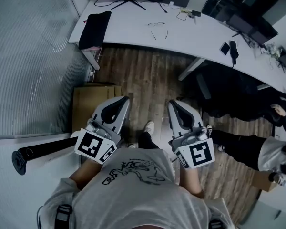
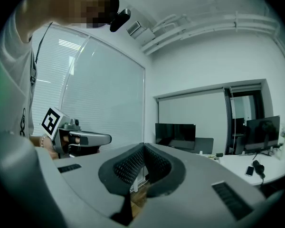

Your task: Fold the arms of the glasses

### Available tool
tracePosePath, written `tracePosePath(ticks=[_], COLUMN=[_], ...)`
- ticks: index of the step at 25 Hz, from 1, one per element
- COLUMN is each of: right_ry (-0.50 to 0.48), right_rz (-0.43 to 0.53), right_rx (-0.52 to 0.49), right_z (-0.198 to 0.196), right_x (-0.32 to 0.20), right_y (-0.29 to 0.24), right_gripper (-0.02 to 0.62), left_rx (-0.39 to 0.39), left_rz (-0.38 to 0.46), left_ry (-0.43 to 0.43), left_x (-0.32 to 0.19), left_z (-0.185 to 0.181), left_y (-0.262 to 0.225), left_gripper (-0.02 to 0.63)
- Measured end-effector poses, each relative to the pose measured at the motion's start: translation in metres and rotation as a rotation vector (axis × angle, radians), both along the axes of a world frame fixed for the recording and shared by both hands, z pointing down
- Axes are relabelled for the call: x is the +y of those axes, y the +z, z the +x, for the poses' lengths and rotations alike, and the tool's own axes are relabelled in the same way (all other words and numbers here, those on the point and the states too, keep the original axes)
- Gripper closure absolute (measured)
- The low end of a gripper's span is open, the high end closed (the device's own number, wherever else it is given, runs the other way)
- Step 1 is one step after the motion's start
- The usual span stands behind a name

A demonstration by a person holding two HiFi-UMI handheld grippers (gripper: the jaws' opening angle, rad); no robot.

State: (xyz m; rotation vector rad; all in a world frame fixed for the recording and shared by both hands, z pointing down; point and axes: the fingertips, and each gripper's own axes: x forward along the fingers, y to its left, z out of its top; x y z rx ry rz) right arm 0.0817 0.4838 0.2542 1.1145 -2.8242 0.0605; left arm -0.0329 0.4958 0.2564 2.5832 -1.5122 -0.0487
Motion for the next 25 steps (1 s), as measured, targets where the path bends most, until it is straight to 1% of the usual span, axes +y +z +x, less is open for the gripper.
tracePosePath(ticks=[10, 21, 25], right_ry=[0.002, -0.003, -0.008], right_rz=[0.003, 0.005, 0.000], right_rx=[-0.011, -0.014, -0.017], right_z=[0.040, 0.097, 0.110], right_x=[-0.073, -0.132, -0.151], right_y=[-0.007, -0.005, -0.001], right_gripper=[0.586, 0.586, 0.586], left_rx=[-0.009, -0.020, -0.018], left_rz=[0.007, 0.001, 0.002], left_ry=[-0.009, -0.001, -0.004], left_x=[-0.074, -0.136, -0.153], left_z=[0.038, 0.098, 0.113], left_y=[-0.011, -0.009, -0.008], left_gripper=[0.584, 0.584, 0.584])
